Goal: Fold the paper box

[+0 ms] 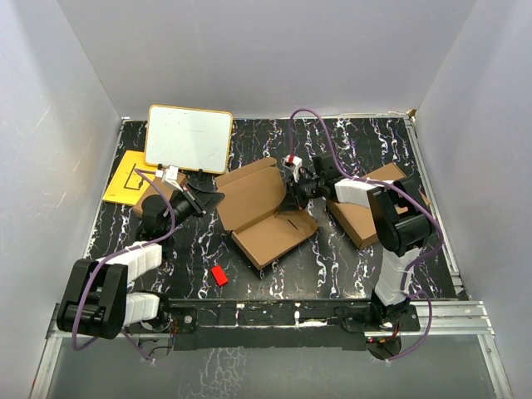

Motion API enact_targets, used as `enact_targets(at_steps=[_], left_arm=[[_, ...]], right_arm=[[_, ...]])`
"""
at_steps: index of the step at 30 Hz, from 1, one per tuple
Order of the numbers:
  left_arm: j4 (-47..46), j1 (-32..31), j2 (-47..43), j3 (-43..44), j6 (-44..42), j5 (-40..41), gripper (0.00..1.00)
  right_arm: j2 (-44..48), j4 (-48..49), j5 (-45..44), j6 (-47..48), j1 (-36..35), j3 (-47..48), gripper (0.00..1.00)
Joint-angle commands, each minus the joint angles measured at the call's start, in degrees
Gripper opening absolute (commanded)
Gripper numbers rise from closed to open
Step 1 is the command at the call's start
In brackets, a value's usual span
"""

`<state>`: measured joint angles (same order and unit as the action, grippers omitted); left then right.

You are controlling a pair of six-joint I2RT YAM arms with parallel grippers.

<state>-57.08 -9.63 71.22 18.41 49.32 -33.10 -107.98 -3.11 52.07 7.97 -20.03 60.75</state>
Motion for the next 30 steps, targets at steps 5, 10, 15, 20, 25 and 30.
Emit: enact_targets(at_steps=[5, 10, 15, 20, 25, 30], left_arm=[[-1.5, -0.6, -0.1, -1.5, -1.3, -1.3, 0.00], [-0.5, -0.6, -0.3, -1.6, -1.8, -1.4, 0.00], [0.2, -0.6, -0.5, -1.8, -2.2, -1.2, 0.00], [1.1, -0.6, -0.7, -1.8, -3.0, -1.1, 0.00], [6.1, -0.6, -2.4, 0.1, -7.0, -0.2, 0.00], [5.2, -0.6, -3.6, -0.3, -9.8, 0.2, 0.00]], right_arm=[[-0.9, 14.7, 2.6, -9.2, -0.2, -2.3, 0.12], [-0.3, 23.0, 0.4, -13.6, -0.2, -6.0, 0.13], [0.4, 26.7, -1.5, -14.9, -0.2, -8.1, 0.14], [0.9, 26.2, 0.8, -13.8, 1.1, -7.6, 0.16], [5.9, 4.3, 9.6, 1.9, 4.2, -0.1, 0.21], [14.1, -13.8, 16.4, 20.8, 6.9, 0.7, 0.33]])
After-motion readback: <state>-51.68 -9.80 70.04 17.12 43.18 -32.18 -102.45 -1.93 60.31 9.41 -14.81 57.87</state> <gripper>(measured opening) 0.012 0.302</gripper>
